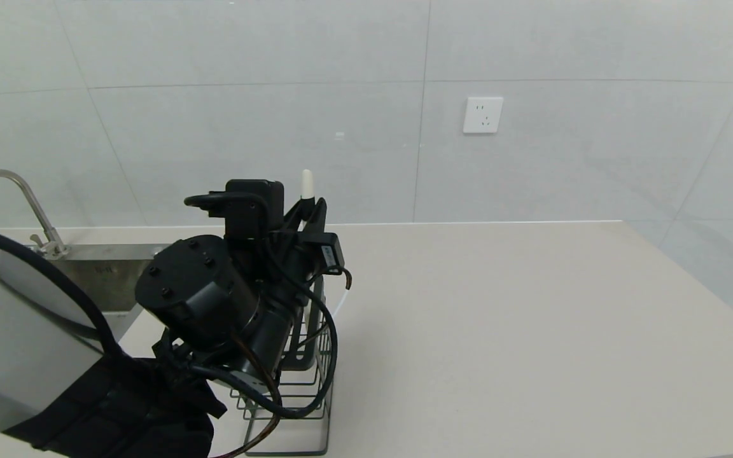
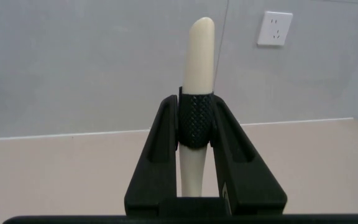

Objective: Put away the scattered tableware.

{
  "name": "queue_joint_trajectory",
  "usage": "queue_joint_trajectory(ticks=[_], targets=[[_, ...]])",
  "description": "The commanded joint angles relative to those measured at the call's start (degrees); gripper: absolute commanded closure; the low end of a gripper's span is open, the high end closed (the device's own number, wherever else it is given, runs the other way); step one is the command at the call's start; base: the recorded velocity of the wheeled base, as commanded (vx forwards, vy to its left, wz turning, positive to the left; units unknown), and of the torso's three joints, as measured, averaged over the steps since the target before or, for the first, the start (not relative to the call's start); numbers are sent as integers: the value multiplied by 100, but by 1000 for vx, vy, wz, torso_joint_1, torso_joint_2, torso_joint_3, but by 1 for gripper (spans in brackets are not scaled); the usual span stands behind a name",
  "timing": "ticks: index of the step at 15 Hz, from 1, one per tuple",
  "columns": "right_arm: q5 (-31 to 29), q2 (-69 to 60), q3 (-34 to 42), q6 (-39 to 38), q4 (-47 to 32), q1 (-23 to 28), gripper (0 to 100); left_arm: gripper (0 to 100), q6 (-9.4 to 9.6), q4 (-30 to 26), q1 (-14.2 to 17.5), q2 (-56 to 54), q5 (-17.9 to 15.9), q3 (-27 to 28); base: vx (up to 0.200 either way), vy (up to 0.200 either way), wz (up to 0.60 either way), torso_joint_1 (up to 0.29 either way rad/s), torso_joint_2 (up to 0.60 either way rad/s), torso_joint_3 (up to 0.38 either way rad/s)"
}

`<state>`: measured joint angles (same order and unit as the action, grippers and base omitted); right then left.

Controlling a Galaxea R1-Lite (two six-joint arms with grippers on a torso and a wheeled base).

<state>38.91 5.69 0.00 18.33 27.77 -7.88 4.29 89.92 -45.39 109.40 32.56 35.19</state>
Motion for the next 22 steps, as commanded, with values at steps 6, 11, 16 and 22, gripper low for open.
queue_joint_trajectory(ticks=[6,11,16,22], targets=[[2,11,0,3,27,-4,100,100,-157,8,-102,3,110,-153,0,0,0,0,0,0],[2,11,0,3,27,-4,100,100,-227,8,-102,-15,110,-452,0,0,0,0,0,0],[2,11,0,3,9,-4,100,0,-288,8,-120,3,110,-584,0,0,0,0,0,0],[2,11,0,3,-35,-4,100,0,-60,8,-111,-270,49,-452,0,0,0,0,0,0]])
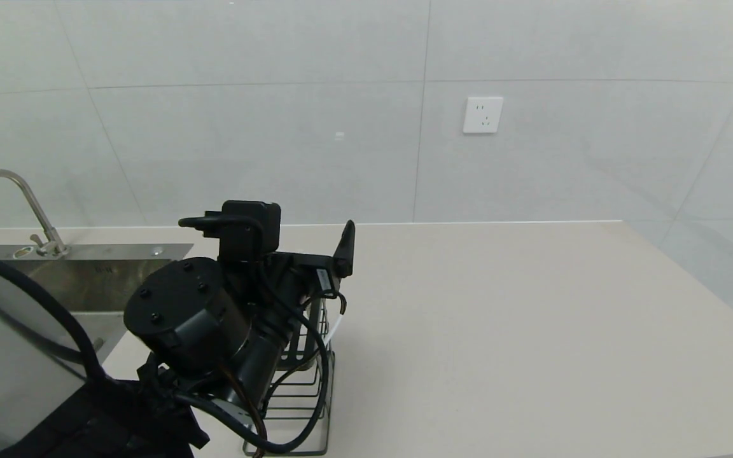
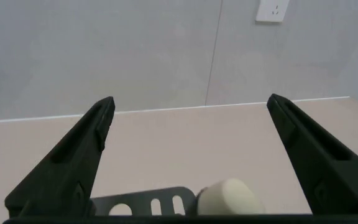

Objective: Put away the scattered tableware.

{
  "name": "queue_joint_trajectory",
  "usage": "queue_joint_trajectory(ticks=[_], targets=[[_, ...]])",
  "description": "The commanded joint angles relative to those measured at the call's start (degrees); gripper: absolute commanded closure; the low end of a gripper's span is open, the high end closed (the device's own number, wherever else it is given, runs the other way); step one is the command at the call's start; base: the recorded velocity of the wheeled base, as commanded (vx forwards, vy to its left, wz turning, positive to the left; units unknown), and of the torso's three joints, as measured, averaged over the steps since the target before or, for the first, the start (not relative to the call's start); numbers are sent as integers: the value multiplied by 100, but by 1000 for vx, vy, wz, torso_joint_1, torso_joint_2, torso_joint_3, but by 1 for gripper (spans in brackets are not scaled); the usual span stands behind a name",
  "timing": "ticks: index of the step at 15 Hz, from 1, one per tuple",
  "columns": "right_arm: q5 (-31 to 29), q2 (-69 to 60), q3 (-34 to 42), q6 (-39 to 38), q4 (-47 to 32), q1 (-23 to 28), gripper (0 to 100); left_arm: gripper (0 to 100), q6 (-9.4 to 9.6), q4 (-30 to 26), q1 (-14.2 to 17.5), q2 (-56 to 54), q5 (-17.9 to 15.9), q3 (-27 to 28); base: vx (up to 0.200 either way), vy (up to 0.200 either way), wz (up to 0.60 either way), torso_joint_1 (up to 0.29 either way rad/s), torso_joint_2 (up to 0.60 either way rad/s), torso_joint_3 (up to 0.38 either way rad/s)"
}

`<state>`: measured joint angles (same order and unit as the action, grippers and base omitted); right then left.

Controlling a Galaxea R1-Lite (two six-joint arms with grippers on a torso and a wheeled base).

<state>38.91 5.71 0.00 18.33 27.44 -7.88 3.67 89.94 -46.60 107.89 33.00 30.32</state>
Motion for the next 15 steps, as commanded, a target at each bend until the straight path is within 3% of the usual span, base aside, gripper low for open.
queue_joint_trajectory(ticks=[1,4,6,11,12,13,15], targets=[[2,10,0,3,-28,-4,100,0,169,6,11,-295,-127,159,0,0,0,0,0,0],[2,10,0,3,-99,-4,100,0,319,-82,108,-752,-901,282,0,0,0,0,0,0],[2,10,0,12,-169,-4,100,0,266,-987,310,-1270,-1279,264,0,0,0,0,0,0],[2,10,0,100,-266,-4,100,0,266,-3264,1145,-2492,-3326,378,0,0,0,0,0,0],[2,10,0,135,-406,-4,100,0,266,-3475,1365,-2588,-3739,387,0,0,0,0,0,0],[2,10,0,135,-424,-4,100,0,266,-3475,1409,-2597,-3792,387,0,0,0,0,0,0],[-6,10,0,109,-591,-4,100,0,257,-3422,1909,-2492,-4917,370,0,0,0,0,0,0]])
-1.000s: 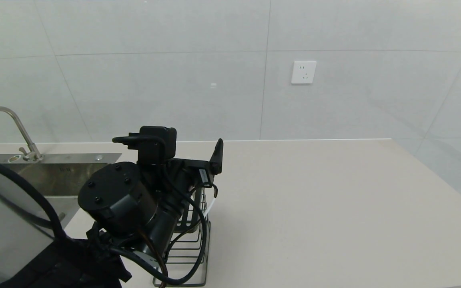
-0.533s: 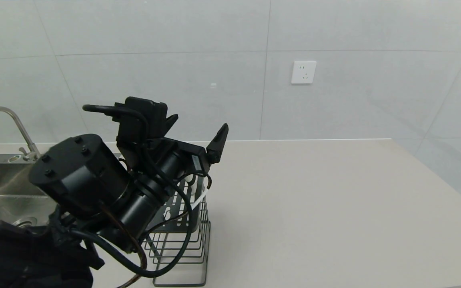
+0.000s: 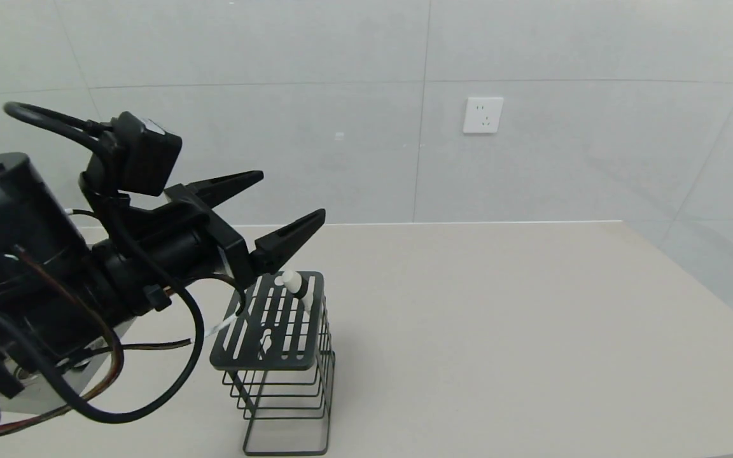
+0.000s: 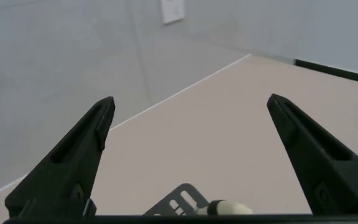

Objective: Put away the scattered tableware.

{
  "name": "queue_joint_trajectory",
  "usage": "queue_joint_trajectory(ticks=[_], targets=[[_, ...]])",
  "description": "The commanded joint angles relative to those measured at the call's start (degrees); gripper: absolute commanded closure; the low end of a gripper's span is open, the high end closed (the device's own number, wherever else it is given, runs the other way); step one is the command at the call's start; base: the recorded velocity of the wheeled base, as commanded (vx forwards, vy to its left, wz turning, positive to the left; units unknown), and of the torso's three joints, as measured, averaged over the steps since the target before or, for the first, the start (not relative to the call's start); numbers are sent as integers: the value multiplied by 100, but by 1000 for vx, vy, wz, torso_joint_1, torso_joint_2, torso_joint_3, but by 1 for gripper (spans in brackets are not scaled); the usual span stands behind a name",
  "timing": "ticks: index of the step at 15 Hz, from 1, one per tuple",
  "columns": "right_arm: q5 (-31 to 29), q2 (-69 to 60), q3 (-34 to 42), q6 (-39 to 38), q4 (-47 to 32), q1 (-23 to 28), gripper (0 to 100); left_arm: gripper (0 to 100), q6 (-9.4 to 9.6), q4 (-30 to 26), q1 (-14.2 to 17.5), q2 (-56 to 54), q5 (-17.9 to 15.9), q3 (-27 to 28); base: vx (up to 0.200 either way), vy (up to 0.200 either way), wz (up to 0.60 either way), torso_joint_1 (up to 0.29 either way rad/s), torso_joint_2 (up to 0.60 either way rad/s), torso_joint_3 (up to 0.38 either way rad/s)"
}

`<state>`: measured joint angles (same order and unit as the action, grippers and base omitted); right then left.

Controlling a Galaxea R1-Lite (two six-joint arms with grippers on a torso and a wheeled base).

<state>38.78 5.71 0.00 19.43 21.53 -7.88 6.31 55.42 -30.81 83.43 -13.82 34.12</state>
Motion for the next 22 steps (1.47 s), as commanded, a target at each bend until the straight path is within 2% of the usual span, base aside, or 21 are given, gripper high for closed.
queue_joint_trajectory(ticks=[1,2,3,4,5,6,8,9,10,11,15,18,19,21,22], targets=[[-11,1,0,-10,18,-4,100,0,-43,74,409,-20,-578,-2,0,0,0,0,0,0],[-37,10,0,-18,27,-4,100,0,-130,127,461,-20,-832,-20,0,0,0,0,0,0],[-81,10,0,-36,18,-4,100,0,-227,294,470,-64,-1237,-90,0,0,0,0,0,0],[-345,10,0,-89,9,-4,100,0,-280,461,470,-108,-1536,-143,0,0,0,0,0,0],[-635,10,0,-168,0,-4,100,0,-306,637,479,-143,-1746,-195,0,0,0,0,0,0],[-898,10,0,-326,-8,-4,100,0,-412,936,514,-240,-1861,-354,0,0,0,0,0,0],[-1267,10,0,-440,-228,-4,100,0,-579,1314,523,-495,-1861,-494,0,0,0,0,0,0],[-1514,10,0,-449,-421,-4,100,0,-728,1349,532,-618,-1843,-503,0,0,0,0,0,0],[-1663,10,0,-449,-580,5,100,0,-851,1349,628,-767,-1808,-521,0,0,0,0,0,0],[-1760,10,0,-458,-641,5,100,0,-886,1358,778,-873,-1782,-591,0,0,0,0,0,0],[-3052,10,0,-1469,-1151,5,100,0,-886,1366,1709,-1927,-1773,-1162,0,0,0,0,0,0],[-3641,10,-35,-1662,-2311,5,100,0,-930,1314,2316,-3404,-1773,-2349,0,0,0,0,0,0],[-3658,10,-9,-1706,-2144,5,100,0,-1097,1305,2615,-4010,-1773,-2832,0,0,0,0,0,0],[-3684,10,-9,-1890,-2179,5,100,0,-1686,1191,2958,-5118,-1773,-3298,0,0,0,0,0,0],[-3684,10,-9,-1899,-2188,5,100,0,-1827,769,3089,-5742,-1773,-3412,0,0,0,0,0,0]])
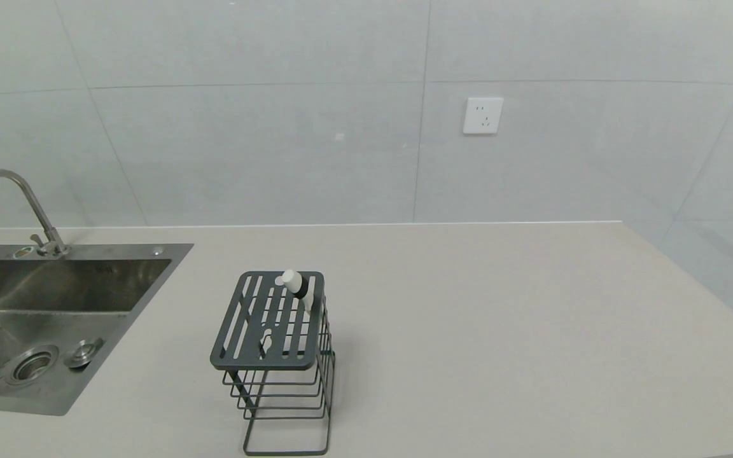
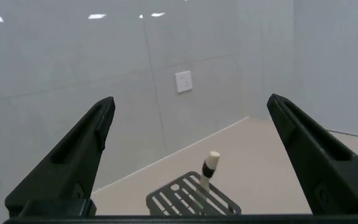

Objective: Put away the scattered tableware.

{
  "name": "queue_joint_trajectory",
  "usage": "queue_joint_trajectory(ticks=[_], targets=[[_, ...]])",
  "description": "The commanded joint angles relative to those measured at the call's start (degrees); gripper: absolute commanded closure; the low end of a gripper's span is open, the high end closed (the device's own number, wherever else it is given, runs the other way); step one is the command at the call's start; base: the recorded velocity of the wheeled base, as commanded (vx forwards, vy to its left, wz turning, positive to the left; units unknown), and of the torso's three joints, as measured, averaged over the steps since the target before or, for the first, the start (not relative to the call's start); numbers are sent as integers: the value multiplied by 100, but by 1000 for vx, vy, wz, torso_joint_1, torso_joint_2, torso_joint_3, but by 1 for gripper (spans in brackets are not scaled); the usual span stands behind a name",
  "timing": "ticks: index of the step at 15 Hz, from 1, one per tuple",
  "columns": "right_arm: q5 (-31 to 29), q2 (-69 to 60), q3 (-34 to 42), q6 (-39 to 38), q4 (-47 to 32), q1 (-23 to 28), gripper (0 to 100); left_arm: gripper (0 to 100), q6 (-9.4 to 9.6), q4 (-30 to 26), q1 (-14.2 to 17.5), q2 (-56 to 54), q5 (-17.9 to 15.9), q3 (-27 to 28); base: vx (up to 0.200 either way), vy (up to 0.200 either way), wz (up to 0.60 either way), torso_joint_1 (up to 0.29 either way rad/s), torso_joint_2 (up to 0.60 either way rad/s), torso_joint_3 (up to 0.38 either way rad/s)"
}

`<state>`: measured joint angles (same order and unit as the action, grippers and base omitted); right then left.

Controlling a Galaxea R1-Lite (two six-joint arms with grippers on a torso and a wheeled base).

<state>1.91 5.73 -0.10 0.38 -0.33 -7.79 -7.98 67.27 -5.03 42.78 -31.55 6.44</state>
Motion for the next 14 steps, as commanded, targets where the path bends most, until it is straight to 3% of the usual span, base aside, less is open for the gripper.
queue_joint_trajectory(ticks=[1,2,3,4,5,7,8,9,11,12,13,14], targets=[[2,7,1,6,7,-3,100,0,-414,-1278,618,-2450,0,-644,0,0,0,0,0,0],[2,7,1,6,-2,-3,100,0,-414,-1752,627,-2898,0,-644,0,0,0,0,0,0],[11,7,1,24,7,-3,100,0,-327,-3378,679,-3979,17,-644,0,0,0,0,0,0],[20,7,1,50,7,-3,100,0,-98,-4020,539,-4181,395,-644,0,0,0,0,0,0],[20,7,1,41,7,-12,100,0,51,-4459,503,-4278,993,-644,0,0,0,0,0,0],[11,7,1,15,7,-3,100,0,807,-5962,503,-4278,2267,-644,0,0,0,0,0,0],[2,7,1,6,7,-3,100,0,957,-6446,503,-4278,2548,-635,0,0,0,0,0,0],[-16,7,1,6,7,-3,100,0,965,-6402,503,-4278,2733,-635,0,0,0,0,0,0],[-218,16,1,-11,-2,6,100,0,992,-6446,495,-4278,3445,-635,0,0,0,0,0,0],[-253,7,1,-11,7,6,100,0,1018,-6428,495,-4278,3480,-635,0,0,0,0,0,0],[-244,7,1,50,24,-3,100,0,1212,-6375,495,-4278,3287,-644,0,0,0,0,0,0],[-139,7,1,129,42,-3,100,0,1168,-6736,486,-4278,2663,-644,0,0,0,0,0,0]])
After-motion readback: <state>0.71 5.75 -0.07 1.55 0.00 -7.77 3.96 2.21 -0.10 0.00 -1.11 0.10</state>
